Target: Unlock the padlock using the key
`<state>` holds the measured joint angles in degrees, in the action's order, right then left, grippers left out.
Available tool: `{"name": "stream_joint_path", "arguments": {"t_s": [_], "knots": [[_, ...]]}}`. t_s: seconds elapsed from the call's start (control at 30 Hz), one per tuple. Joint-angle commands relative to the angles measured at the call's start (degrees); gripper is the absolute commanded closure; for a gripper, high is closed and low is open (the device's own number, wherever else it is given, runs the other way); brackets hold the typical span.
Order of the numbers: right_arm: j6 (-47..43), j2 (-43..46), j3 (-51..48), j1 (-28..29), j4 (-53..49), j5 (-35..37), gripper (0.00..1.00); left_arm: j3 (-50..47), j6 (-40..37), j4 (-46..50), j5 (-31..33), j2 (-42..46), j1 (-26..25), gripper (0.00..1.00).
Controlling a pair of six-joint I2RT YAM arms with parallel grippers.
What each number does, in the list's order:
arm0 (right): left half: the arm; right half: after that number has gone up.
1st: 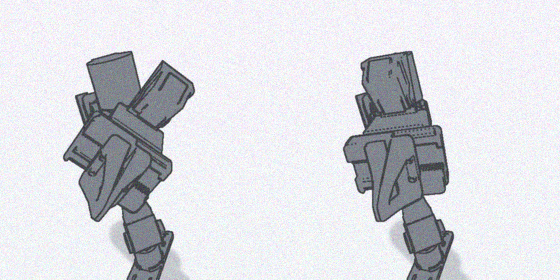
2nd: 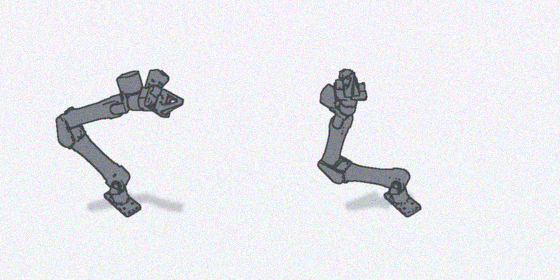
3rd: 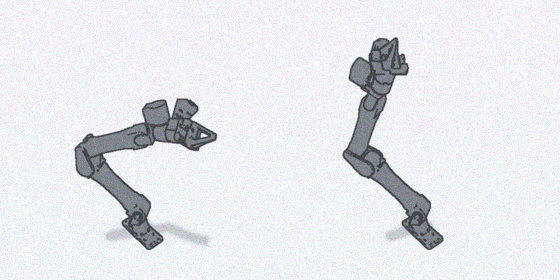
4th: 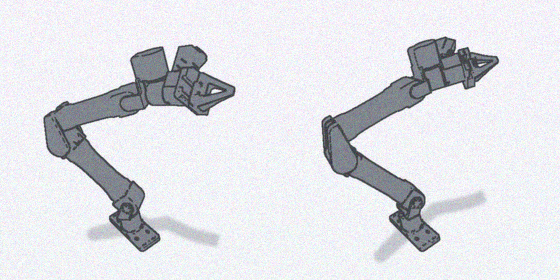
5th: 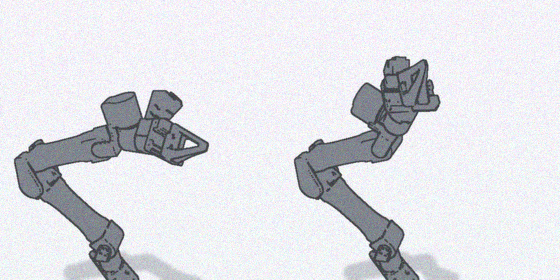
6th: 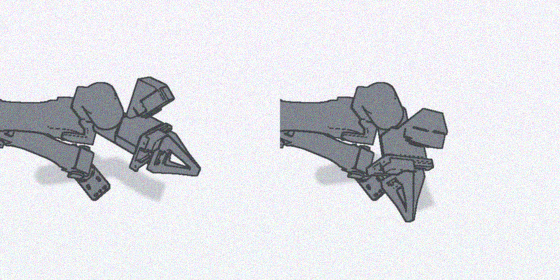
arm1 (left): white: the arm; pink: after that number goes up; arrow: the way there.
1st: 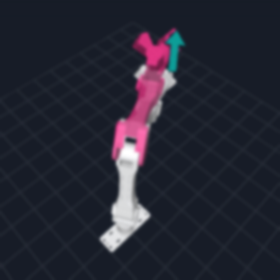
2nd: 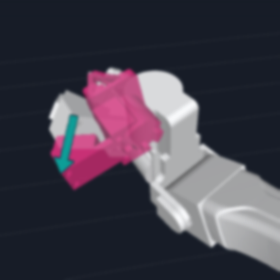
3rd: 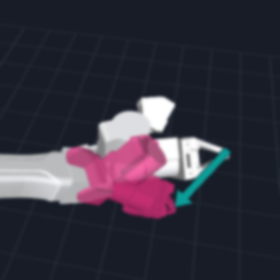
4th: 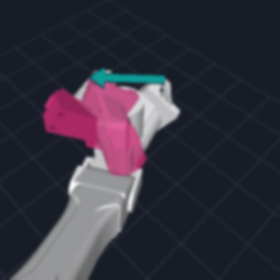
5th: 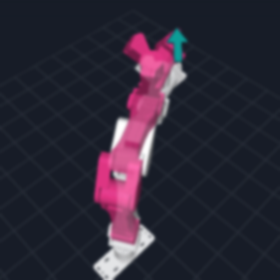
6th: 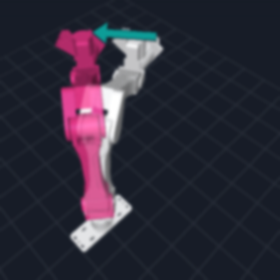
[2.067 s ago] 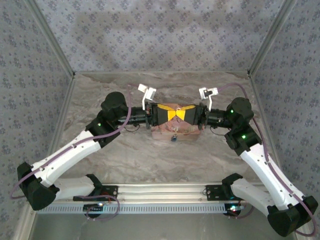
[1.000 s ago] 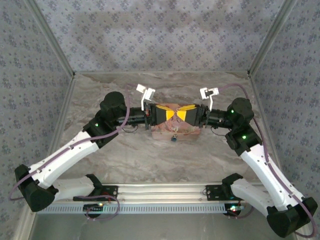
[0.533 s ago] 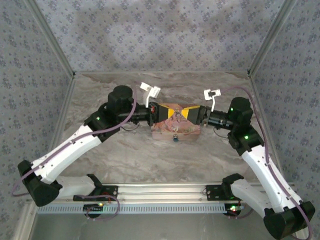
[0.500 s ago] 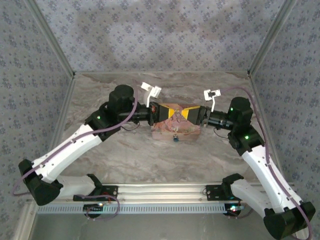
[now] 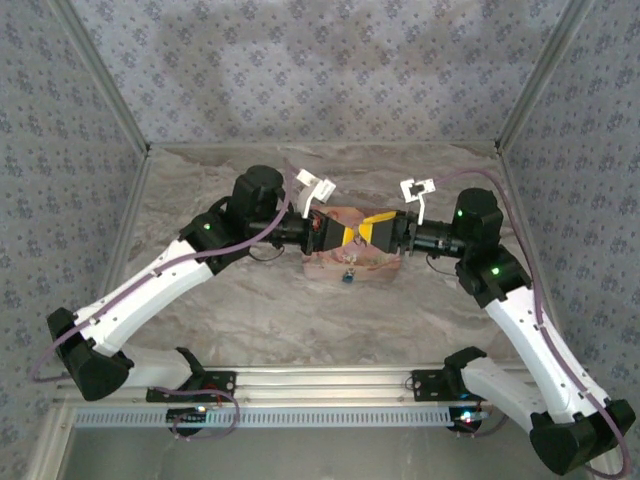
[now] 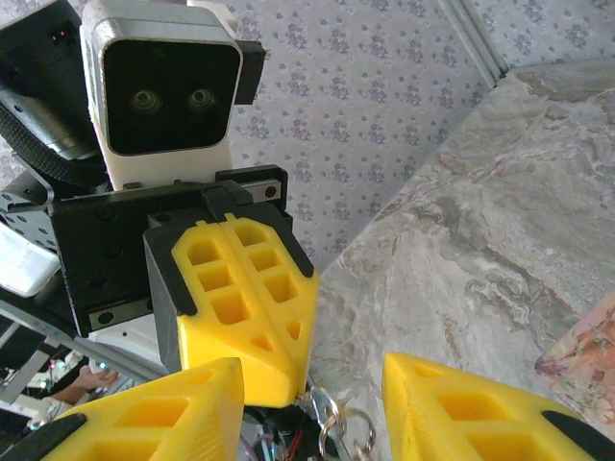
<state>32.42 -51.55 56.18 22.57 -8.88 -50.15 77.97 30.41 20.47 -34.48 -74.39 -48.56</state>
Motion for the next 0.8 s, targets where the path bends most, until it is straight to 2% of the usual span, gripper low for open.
{"name": "stream_joint_path", "arguments": {"t_s": [0.0, 0.07, 0.4, 0.77], "knots": [[-2.10, -0.14, 2.18, 0.93, -1.20, -1.35, 0.58, 2.13, -1.17, 0.34, -1.88, 0.21, -0.52, 1.00], [-2.45, -0.24, 2.27, 1.16, -1.59, -1.53, 0.62, 2.10, -1.19, 0.39, -1.86, 0.36, -0.56, 1.00], [-4.54, 0.04, 1.67, 1.15, -4.86, -2.21, 0.63, 1.92, -1.50, 0.01, -1.45, 1.30, -0.55, 1.00], [-5.18, -0.45, 2.19, 1.10, -4.21, -4.78, 1.00, 2.14, -1.48, 0.10, -1.20, 1.41, -0.35, 1.00]]}}
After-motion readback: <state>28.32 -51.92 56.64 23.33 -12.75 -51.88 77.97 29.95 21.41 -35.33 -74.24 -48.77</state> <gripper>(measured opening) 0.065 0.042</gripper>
